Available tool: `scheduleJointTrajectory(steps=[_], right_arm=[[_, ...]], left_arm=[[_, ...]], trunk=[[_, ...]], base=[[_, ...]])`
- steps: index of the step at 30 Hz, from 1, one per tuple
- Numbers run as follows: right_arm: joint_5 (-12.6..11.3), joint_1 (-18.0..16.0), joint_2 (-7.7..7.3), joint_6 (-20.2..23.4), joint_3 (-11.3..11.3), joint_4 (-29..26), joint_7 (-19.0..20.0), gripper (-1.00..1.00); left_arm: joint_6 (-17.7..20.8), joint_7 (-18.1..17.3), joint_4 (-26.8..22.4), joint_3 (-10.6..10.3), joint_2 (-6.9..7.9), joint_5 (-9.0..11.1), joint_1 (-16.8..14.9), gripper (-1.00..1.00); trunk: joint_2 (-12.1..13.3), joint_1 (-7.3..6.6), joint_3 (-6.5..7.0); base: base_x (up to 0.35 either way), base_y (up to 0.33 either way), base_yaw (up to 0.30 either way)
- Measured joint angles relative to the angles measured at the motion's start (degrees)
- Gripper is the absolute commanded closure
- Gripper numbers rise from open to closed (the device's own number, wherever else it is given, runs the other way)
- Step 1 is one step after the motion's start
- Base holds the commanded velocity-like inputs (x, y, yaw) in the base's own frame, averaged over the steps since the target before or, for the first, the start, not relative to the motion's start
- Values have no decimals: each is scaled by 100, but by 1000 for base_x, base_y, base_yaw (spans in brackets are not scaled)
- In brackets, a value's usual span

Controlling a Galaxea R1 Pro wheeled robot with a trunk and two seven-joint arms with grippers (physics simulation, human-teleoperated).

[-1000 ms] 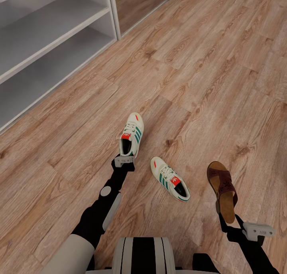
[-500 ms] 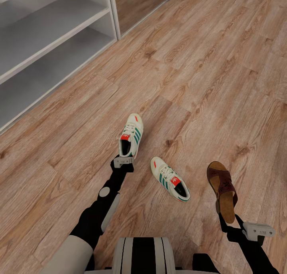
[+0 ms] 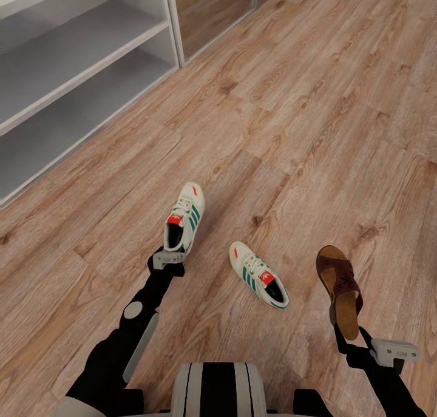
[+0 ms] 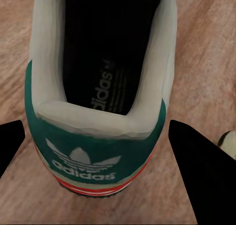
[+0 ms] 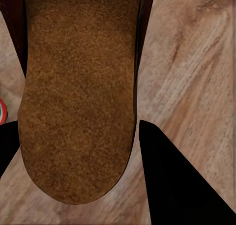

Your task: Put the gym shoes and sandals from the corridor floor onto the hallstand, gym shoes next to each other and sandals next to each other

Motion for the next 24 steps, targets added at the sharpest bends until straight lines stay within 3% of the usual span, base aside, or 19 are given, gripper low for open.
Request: scheduleJointTrajectory(steps=[5,10,14,18,24], right_arm=[[-9,0,-2,9,-32,-15,0,100],[-16,0,-5,13,-47,-33,0,100],[-23,0,-2,14,-53,-46,0,100],[-30,0,-1,19,-55,-50,0,100],[-35,0,-2,22,-56,-54,0,100]], left_arm=[[567,-6,-486,25,163,1,329,100],[1056,-8,-636,80,249,19,447,100],[1250,-7,-704,177,414,12,614,100],[1172,3,-732,223,532,8,803,100],[550,22,-757,403,622,56,1292,100]], trunk=[[0,0,44],[0,0,88],[0,0,123],[0,0,158],[0,0,211]], base=[[0,0,0],[0,0,0],[0,0,0],[0,0,0],[0,0,0]])
